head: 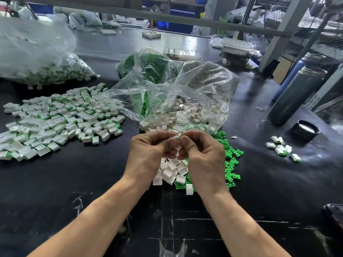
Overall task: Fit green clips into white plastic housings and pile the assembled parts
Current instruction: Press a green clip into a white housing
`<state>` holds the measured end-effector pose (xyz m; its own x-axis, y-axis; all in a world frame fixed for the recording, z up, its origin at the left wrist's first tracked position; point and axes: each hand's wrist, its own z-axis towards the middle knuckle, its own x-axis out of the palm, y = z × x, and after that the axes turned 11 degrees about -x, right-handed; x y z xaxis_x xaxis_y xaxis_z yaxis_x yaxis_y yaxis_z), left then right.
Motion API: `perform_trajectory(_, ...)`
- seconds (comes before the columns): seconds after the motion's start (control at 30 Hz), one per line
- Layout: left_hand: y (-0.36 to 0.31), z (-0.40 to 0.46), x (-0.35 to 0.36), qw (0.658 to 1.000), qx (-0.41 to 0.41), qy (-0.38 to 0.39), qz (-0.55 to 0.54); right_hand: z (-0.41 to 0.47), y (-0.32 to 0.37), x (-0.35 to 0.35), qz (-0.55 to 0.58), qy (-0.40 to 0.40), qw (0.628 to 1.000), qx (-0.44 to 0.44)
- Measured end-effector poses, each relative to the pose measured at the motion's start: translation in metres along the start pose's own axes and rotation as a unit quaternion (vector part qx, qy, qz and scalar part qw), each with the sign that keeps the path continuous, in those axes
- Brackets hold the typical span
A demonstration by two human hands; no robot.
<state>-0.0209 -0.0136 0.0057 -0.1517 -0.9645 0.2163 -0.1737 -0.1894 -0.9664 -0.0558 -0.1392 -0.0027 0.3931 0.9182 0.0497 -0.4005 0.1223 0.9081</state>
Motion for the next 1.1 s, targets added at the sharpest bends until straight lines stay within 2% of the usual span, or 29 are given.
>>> perform_trajectory(0.3, 0.003, 0.0, 0.002, 0.999, -0.019, -0.003, -0.038, -0.003, 0.002, 0.004, 0.027, -0.015, 0.999, 0.009)
perform_trajectory(0.6, 0.001, 0.006, -0.008, 0.997, 0.015, 0.006, 0.071, 0.006, 0.002, -0.006, -0.033, 0.029, 0.999, 0.016)
perform_trajectory(0.77, 0.001, 0.005, -0.005, 0.995, 0.032, 0.004, 0.099, 0.006, 0.003, -0.008, -0.069, 0.04, 0.997, 0.0)
perform_trajectory(0.97, 0.002, 0.006, -0.006, 0.997, 0.029, -0.004, 0.078, 0.003, 0.0, -0.004, -0.006, 0.016, 1.0, 0.019)
perform_trajectory(1.1, 0.003, 0.007, -0.006, 0.993, 0.031, 0.003, 0.111, 0.009, -0.003, -0.007, -0.07, 0.038, 0.997, -0.012)
